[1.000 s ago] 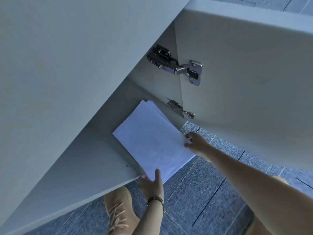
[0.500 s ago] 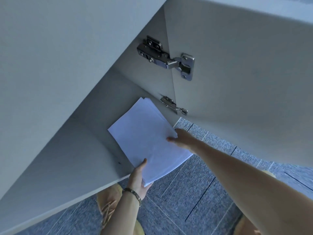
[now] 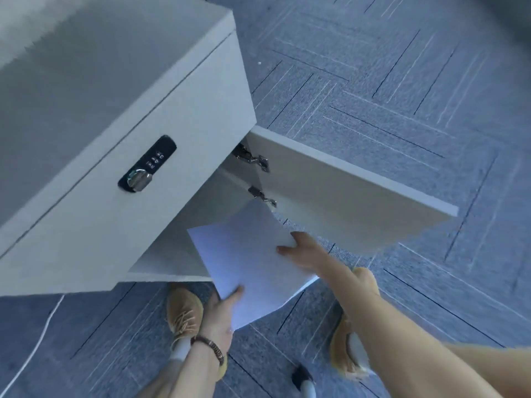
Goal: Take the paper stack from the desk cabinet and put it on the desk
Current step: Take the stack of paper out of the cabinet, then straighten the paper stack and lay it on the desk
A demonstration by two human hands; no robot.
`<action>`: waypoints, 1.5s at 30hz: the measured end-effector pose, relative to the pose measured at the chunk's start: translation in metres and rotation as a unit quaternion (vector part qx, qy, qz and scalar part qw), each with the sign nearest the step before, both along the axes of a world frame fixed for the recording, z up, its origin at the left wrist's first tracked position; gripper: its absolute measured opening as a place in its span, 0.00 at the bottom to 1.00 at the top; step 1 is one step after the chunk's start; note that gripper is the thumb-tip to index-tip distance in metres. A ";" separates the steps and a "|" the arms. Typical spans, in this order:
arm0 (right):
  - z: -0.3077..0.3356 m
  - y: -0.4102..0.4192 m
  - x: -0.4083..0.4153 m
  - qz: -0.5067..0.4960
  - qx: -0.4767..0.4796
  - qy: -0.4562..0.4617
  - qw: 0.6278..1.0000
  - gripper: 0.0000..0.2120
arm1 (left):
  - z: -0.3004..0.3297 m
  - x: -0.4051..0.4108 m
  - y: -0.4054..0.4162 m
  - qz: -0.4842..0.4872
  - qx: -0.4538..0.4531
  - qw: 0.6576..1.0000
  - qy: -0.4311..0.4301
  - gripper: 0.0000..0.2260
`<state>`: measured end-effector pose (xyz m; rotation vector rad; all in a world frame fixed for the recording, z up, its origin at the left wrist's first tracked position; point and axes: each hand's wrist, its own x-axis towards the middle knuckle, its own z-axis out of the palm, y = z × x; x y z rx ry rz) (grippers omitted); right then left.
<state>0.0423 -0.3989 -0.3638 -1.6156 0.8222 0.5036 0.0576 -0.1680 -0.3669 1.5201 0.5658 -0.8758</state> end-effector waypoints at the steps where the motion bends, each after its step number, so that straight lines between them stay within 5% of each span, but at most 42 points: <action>1: 0.024 -0.002 -0.015 -0.008 0.001 -0.014 1.000 0.13 | 0.021 -0.009 -0.001 0.004 -0.006 1.000 -0.013 0.15; 9: 0.174 -0.005 -0.131 -0.066 -0.048 -0.121 0.989 0.20 | 0.191 -0.092 -0.001 -0.050 -0.066 0.996 -0.038 0.16; 19: 0.337 0.041 -0.236 -0.093 -0.110 -0.282 0.948 0.20 | 0.322 -0.176 0.020 0.030 -0.087 0.984 -0.155 0.41; 23: 0.389 0.059 -0.247 -0.080 -0.105 -0.324 0.937 0.09 | 0.384 -0.204 0.033 0.028 -0.088 0.965 -0.245 0.20; 26: 0.418 0.069 -0.240 -0.062 -0.120 -0.356 0.925 0.12 | 0.412 -0.203 0.049 0.042 -0.091 0.952 -0.289 0.08; 31: 0.452 0.094 -0.211 -0.074 -0.128 -0.389 0.909 0.16 | 0.451 -0.181 0.080 0.024 -0.075 0.937 -0.340 0.16; 35: 0.464 0.109 -0.166 -0.086 -0.073 -0.391 0.913 0.23 | 0.471 -0.147 0.098 0.021 -0.069 0.921 -0.382 0.09; 45: 0.470 0.132 -0.017 0.047 -0.030 -0.418 0.907 0.06 | 0.466 -0.004 0.134 0.091 -0.047 0.882 -0.460 0.19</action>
